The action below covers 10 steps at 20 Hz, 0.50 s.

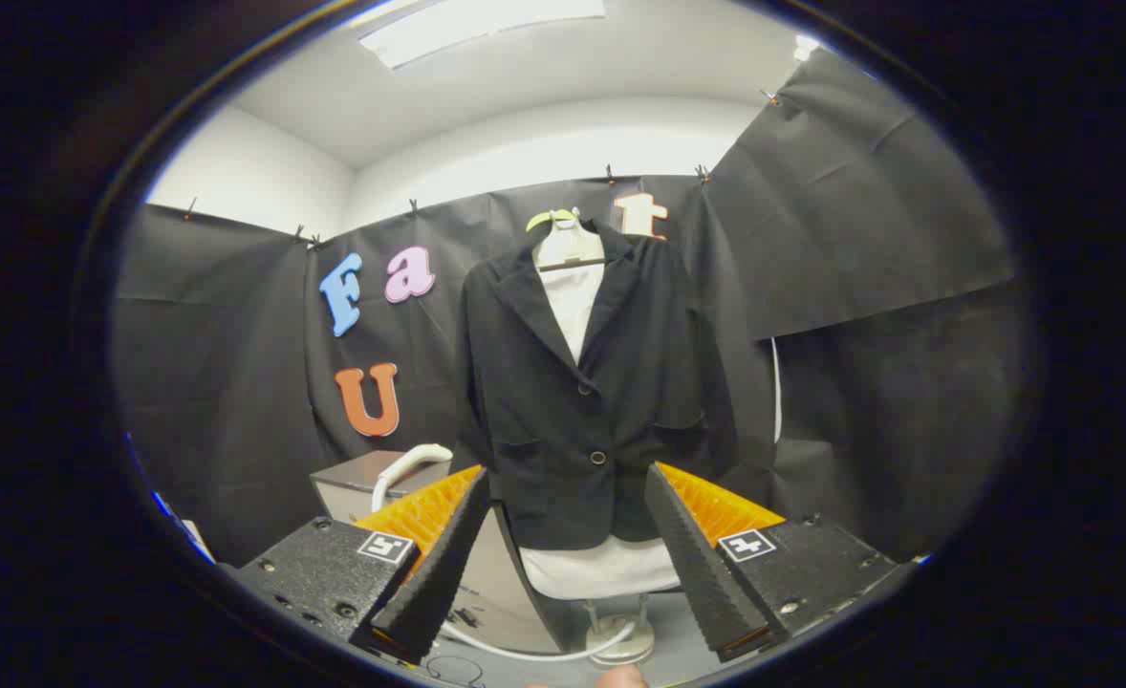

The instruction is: Iron the clothes twice with a garment steamer, once on the left side and once on the right side.

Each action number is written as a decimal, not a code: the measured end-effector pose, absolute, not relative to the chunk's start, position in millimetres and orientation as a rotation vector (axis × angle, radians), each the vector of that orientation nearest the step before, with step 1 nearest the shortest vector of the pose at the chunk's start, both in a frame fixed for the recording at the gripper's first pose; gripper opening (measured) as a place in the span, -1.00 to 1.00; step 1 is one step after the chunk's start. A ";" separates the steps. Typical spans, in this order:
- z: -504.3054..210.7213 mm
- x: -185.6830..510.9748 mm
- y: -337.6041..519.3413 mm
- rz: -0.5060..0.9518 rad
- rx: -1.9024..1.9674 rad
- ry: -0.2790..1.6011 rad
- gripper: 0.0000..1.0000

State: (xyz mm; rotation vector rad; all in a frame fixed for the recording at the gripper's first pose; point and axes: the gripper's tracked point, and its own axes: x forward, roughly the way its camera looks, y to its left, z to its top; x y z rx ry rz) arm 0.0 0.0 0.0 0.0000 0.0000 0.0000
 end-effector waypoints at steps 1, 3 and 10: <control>-2.8 -0.6 -4.1 -0.016 -0.009 0.006 1.00; -9.3 -1.8 -6.4 -0.020 -0.014 0.017 1.00; -31.8 -3.2 -24.3 -0.081 -0.023 0.039 1.00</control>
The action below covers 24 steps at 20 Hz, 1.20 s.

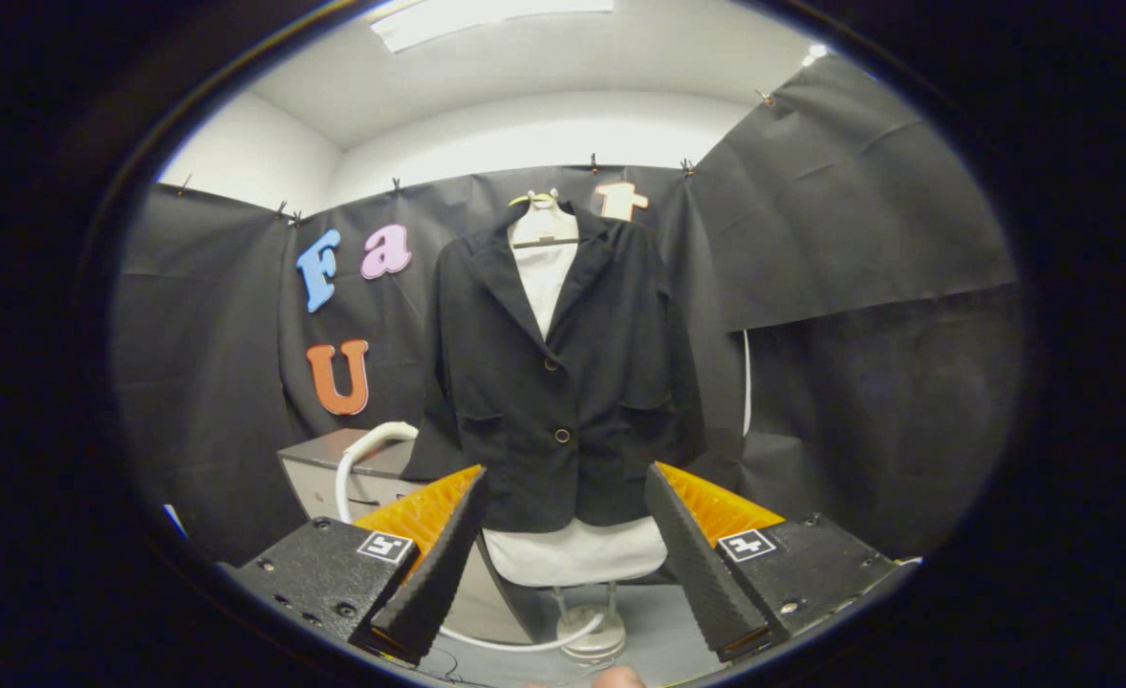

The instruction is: Iron the clothes twice with a garment steamer, once on the left side and once on the right side.

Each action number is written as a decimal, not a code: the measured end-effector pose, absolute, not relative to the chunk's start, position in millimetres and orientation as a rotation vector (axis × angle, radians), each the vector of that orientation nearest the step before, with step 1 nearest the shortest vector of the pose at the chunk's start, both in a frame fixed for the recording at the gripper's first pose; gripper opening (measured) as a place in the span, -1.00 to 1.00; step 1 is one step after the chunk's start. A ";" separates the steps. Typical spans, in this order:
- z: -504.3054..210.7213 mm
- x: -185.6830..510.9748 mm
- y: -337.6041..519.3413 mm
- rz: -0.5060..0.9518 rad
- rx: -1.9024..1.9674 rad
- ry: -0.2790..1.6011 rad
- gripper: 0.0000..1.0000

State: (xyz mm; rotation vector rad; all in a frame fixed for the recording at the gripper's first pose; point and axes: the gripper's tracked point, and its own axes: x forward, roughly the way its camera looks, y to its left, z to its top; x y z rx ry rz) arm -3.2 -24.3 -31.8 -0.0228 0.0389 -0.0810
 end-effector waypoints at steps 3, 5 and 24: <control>-46.9 -5.1 -26.5 -0.081 -0.004 0.054 1.00; -47.8 -3.9 -24.3 -0.073 -0.007 0.024 1.00; -96.6 69.4 133.6 0.093 0.033 0.108 1.00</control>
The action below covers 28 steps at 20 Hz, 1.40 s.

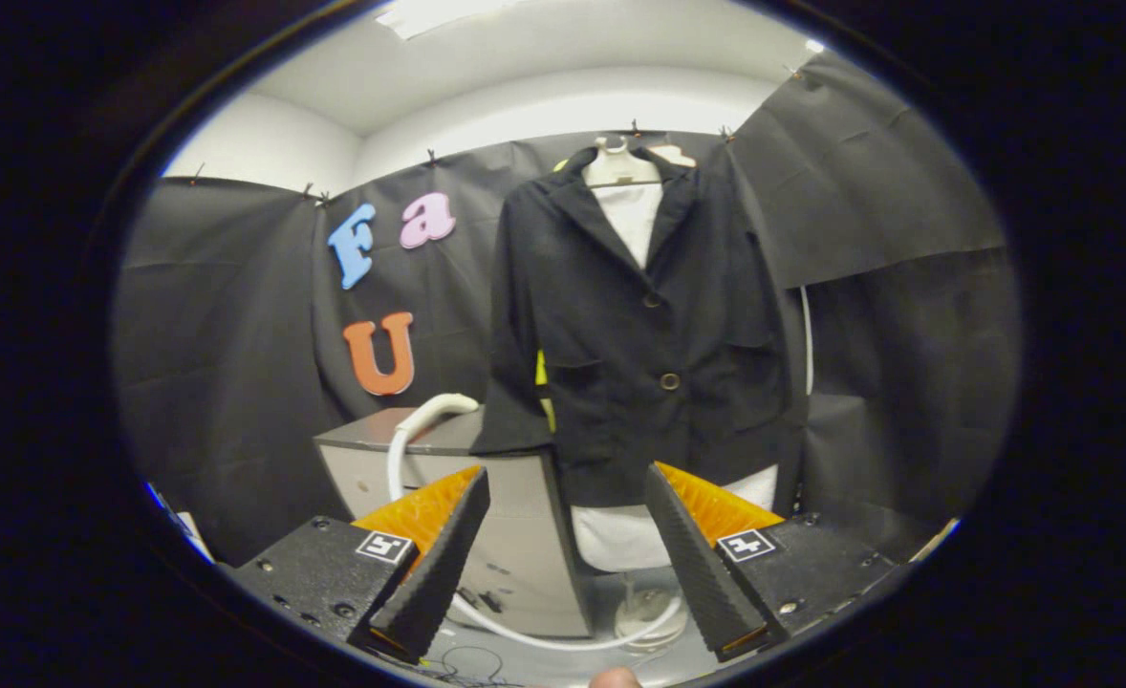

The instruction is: Iron the clothes twice with a garment steamer, once on the left side and once on the right side.

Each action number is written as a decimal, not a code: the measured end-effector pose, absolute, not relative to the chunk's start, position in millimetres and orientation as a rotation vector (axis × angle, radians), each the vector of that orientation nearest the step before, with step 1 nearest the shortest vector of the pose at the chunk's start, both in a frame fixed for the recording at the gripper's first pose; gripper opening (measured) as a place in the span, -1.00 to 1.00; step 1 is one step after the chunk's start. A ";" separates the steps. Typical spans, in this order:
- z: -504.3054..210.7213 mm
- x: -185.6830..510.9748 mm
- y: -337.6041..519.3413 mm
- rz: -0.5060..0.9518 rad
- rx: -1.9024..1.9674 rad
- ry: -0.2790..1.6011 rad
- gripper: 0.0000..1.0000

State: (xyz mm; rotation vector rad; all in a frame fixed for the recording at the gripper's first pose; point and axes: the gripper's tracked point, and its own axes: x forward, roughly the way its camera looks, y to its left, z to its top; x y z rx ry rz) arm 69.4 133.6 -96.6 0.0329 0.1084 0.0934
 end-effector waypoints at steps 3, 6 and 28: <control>-91.2 113.7 180.3 0.163 0.027 0.132 1.00; -96.5 163.7 225.7 0.214 0.007 0.185 1.00; -221.7 446.6 410.1 0.177 -0.038 0.681 0.77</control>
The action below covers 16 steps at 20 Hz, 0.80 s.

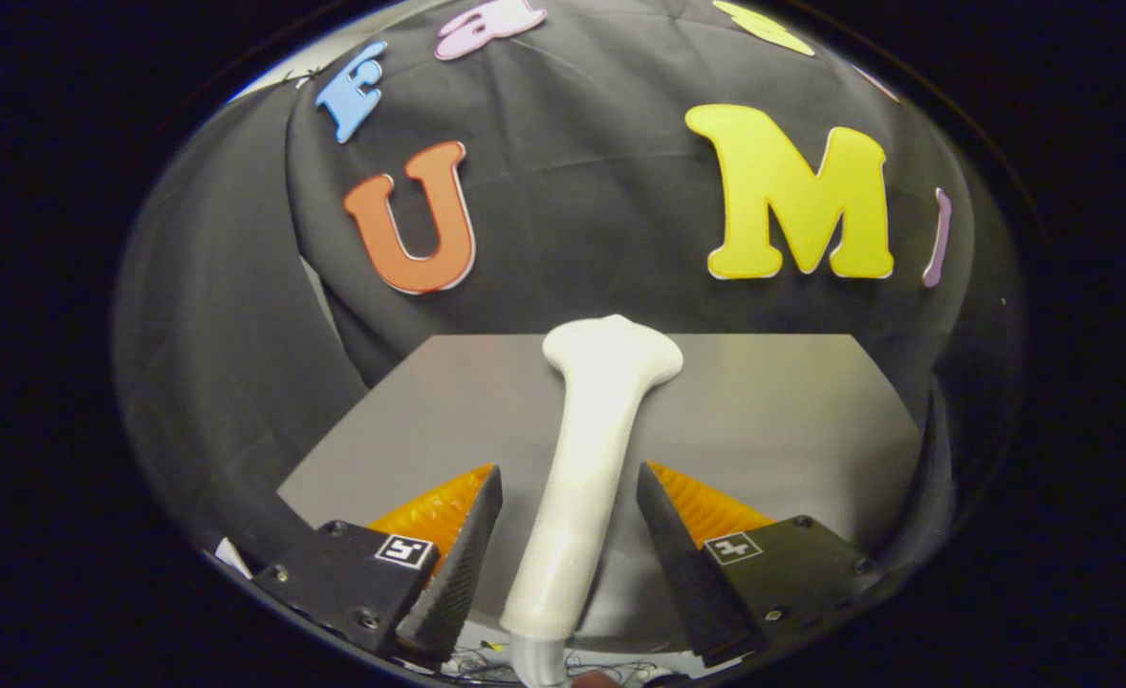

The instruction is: Iron the clothes twice with a garment steamer, once on the left side and once on the right side.

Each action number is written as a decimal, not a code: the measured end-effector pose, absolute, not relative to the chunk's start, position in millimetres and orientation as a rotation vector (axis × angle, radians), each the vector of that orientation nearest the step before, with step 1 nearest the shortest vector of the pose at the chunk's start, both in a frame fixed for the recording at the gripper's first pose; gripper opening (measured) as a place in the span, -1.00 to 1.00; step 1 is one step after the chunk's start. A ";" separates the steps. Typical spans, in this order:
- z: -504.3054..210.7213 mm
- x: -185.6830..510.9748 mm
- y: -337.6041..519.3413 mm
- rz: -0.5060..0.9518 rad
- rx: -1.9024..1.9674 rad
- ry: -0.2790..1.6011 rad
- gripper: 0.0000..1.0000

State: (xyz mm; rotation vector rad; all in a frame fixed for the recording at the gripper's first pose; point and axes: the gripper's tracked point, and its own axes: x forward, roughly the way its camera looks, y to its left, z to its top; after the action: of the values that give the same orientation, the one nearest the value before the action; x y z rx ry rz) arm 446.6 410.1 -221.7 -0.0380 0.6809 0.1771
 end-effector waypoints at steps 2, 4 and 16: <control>-222.2 455.3 408.2 0.165 -0.050 0.673 0.66; -219.5 461.2 402.4 0.126 -0.048 0.686 0.47; -182.9 445.0 417.5 0.171 0.086 0.688 -0.38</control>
State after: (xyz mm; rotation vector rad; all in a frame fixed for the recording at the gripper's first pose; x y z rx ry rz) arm 445.0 417.5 -182.9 0.0862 0.6884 0.1710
